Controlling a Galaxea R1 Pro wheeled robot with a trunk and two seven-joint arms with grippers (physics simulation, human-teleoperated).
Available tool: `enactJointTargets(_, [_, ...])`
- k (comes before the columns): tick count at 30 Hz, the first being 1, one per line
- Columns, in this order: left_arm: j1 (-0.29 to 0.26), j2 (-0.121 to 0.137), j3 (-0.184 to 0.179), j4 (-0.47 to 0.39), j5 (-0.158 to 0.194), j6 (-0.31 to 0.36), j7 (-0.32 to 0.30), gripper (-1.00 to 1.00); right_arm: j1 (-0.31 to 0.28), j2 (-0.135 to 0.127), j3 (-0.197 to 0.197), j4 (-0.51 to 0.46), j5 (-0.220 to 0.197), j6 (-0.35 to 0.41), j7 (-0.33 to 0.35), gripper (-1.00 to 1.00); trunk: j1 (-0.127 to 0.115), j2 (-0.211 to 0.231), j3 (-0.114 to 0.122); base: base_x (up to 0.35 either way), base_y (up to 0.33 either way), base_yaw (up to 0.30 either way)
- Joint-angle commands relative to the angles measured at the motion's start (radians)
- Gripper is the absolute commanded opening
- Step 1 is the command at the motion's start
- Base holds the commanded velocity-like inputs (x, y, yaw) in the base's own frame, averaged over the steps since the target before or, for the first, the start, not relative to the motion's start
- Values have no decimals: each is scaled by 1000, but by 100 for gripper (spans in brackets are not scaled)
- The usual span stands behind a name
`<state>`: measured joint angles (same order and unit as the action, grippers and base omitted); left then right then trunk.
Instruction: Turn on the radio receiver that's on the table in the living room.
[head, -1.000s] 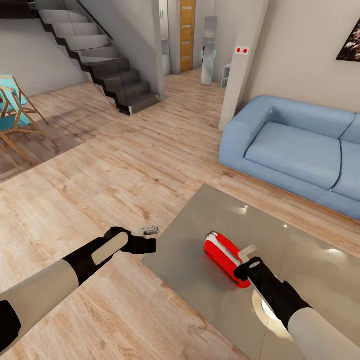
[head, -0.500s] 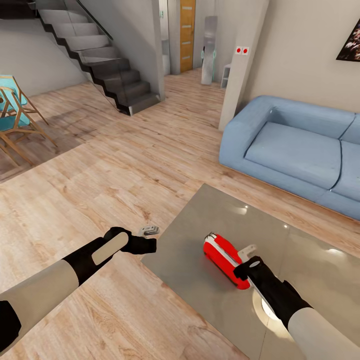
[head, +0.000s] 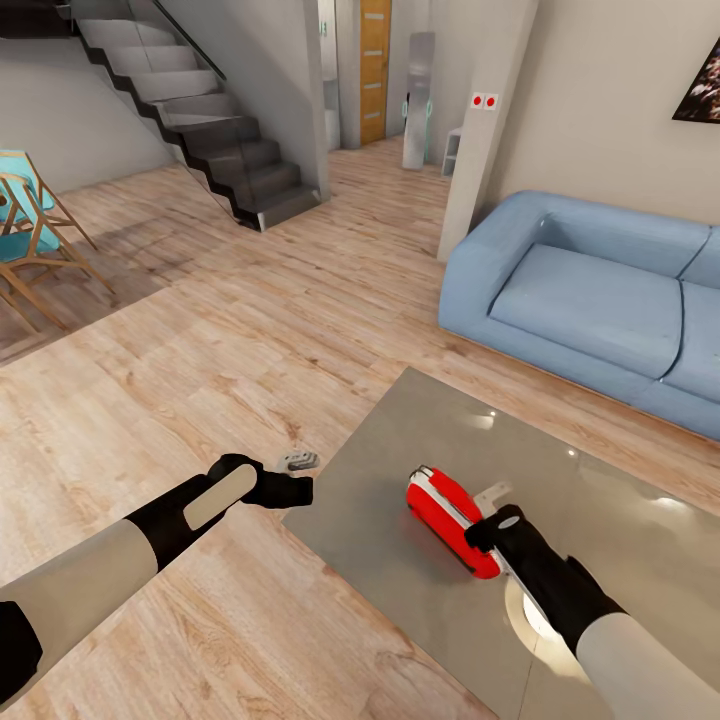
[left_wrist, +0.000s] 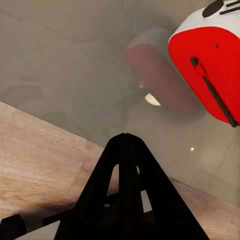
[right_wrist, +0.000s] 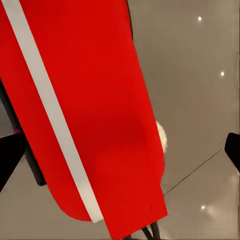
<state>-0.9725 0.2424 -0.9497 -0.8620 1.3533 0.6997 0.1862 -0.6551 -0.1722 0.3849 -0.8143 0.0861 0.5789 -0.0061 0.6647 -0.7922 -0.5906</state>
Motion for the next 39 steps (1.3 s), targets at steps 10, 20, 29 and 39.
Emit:
enactJointTargets(10, [0, -6, 0, 0, 0, 1, 0, -100, 0, -13, 0, -159, 3, 109, 0, 100, 0, 0, 0, 0, 0, 0])
enactJointTargets(20, [0, -8, 0, -1, -2, 1, -1, -100, 0, -15, 0, -226, -1, 200, 0, 100, 0, 0, 0, -55, 0, 0])
enactJointTargets(29, [0, -8, 0, -3, -4, 1, 0, -100, 0, -13, 0, -229, -2, 200, 0, 100, 0, 0, 0, -245, 0, 0])
enactJointTargets(39, [0, -9, -1, -3, -5, 1, 1, -100, 0, -12, -1, -229, -19, 190, -1, 100, 0, 0, 9, -21, 0, 131])
